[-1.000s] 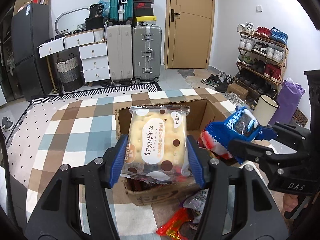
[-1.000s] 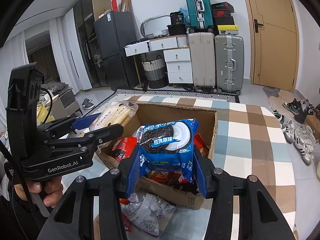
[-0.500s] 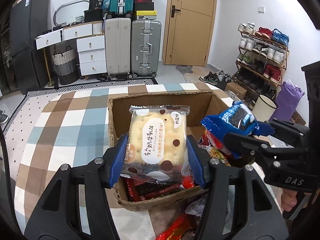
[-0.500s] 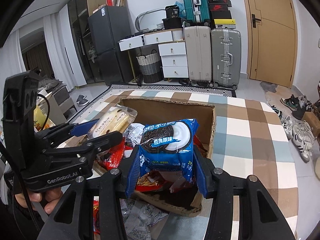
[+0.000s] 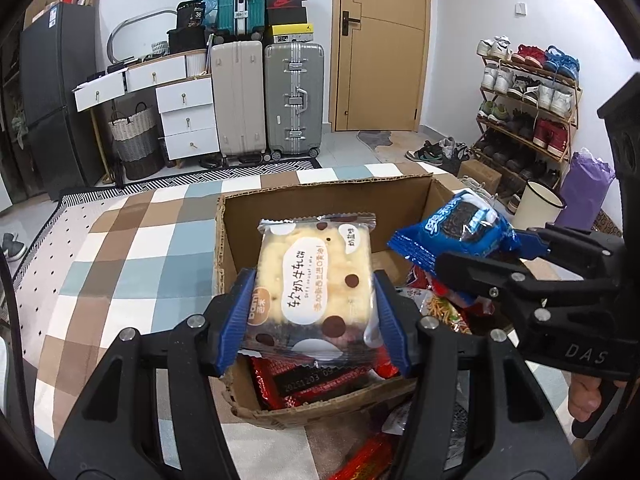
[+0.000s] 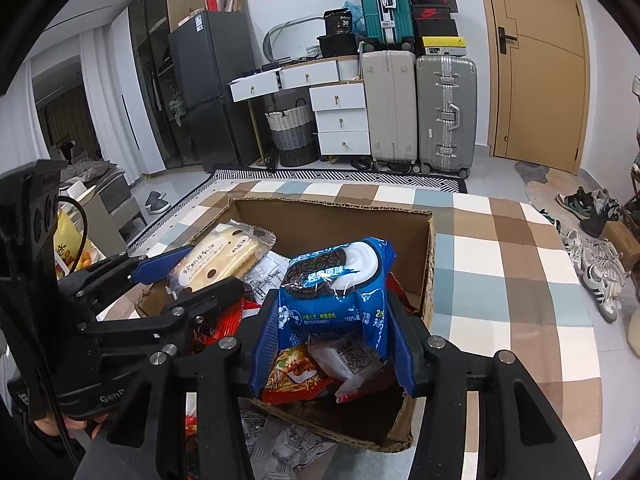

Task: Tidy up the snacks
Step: 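Lower Oreo bag into box with right tool while left tool lowers bun packet in, then open both tools and withdraw them from the box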

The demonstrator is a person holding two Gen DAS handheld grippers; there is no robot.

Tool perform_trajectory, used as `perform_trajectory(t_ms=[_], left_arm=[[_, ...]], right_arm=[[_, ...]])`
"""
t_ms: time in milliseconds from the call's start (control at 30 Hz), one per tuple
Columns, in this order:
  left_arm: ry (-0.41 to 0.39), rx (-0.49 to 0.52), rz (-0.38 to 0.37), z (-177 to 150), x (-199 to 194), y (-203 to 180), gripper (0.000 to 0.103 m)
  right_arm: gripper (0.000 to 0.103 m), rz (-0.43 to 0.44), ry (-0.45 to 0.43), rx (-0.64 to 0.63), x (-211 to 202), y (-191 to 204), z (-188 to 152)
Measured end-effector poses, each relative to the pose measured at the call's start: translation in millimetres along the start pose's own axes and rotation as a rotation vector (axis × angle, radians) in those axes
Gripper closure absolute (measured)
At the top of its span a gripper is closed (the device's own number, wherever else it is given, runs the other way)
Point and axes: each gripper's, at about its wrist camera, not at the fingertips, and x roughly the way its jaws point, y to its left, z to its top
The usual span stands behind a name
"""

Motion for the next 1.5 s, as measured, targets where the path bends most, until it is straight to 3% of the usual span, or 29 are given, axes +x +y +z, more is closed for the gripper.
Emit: perform_trajectory(t_ms=[200, 267, 333, 467, 500, 567, 767, 933, 1200, 1500], left_arm=[[0.006, -0.013, 0.001, 1, -2, -1, 0.042], [0.013, -0.008, 0.0, 2, -3, -3, 0.034], [0.004, 0.001, -0.007, 2, -7, -6, 0.019], [-0.015, 0.009, -0.008, 3, -17, -13, 0.009], [-0.012, 0.011, -0.008, 2, -19, -15, 0.0], [-0.023, 0.014, 0.005, 0, -25, -19, 0.0], [-0.026, 0.037, 0.014, -11, -48, -26, 0.0], [-0.015, -0.016, -0.012, -23, -73, -14, 0.0], [-0.004, -0.068, 0.005, -44, -113, 7, 0.0], [0.033, -0.133, 0.028, -75, -135, 25, 0.0]], right_arm=[[0.049, -0.011, -0.031, -0.015, -14, 2, -4], [0.039, -0.027, -0.044, -0.022, -21, 2, -5], [0.03, -0.038, -0.063, -0.025, -31, 0, -7], [0.013, -0.066, -0.094, -0.018, -50, -4, -8], [0.011, -0.07, -0.102, -0.01, -56, -7, -8], [0.001, -0.075, -0.11, 0.002, -64, -9, -9], [0.0, -0.086, -0.111, 0.009, -83, -9, -16], [0.0, -0.078, -0.106, 0.015, -98, -2, -27], [0.0, -0.063, -0.083, 0.038, -114, 6, -48], [0.0, -0.047, -0.014, 0.088, -107, 9, -76]])
